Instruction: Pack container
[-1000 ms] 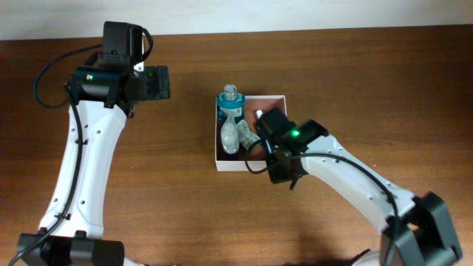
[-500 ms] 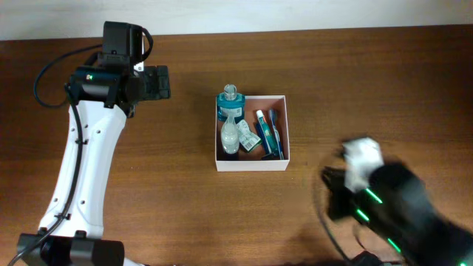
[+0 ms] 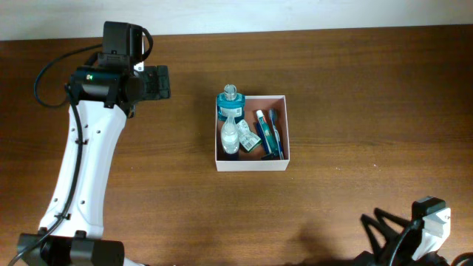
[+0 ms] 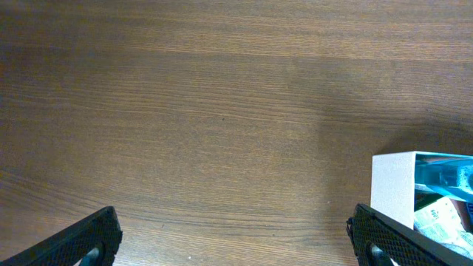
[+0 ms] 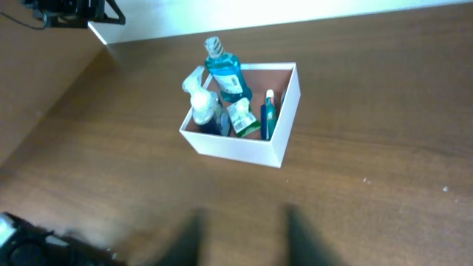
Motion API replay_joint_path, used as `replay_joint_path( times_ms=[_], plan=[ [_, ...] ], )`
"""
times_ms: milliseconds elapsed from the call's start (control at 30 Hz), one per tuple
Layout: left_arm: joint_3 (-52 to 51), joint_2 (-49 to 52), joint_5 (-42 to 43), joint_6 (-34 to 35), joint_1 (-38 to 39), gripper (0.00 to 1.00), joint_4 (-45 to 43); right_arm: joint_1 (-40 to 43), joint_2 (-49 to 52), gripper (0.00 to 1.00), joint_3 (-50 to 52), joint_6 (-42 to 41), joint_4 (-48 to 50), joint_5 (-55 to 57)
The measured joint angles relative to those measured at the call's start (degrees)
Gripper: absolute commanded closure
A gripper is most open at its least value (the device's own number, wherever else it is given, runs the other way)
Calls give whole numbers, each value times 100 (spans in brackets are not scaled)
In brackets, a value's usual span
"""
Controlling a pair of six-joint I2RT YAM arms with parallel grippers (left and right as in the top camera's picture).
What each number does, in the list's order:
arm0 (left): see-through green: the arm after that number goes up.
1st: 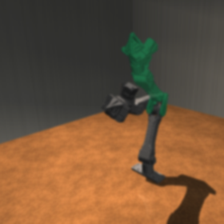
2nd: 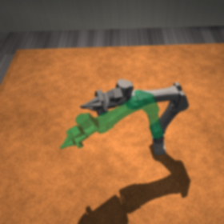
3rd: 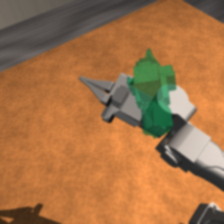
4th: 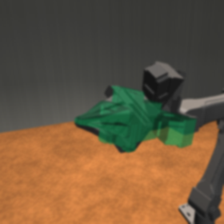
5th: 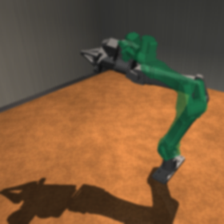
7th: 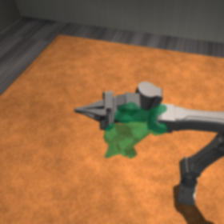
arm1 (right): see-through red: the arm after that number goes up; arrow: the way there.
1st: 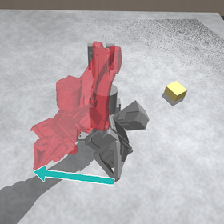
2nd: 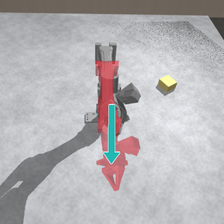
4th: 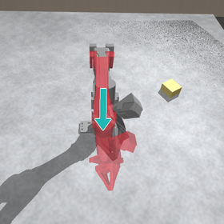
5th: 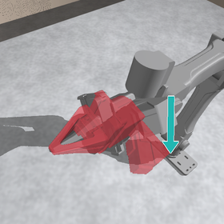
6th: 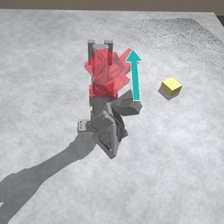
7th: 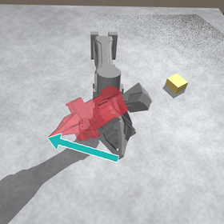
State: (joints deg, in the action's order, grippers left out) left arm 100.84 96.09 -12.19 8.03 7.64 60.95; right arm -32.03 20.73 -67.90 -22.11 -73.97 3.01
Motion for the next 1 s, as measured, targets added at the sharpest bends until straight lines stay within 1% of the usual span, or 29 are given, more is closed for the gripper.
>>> replay_joint_path(
  times_ms=[33,67,667,867,1000],
  plan=[
    [0,0,-2,0,0,0,0,0,0,18,0,0,-2,-2],
    [0,0,-2,0,0,1,0,0,0,1,0,-2,-4,-2],
    [0,0,-2,0,0,1,-2,0,0,2,0,4,28,42],
    [0,0,0,0,0,1,0,0,0,2,26,61,916,216],
    [0,0,-2,0,0,1,-2,166,-55,2,83,372,1521,258]
  ],
)
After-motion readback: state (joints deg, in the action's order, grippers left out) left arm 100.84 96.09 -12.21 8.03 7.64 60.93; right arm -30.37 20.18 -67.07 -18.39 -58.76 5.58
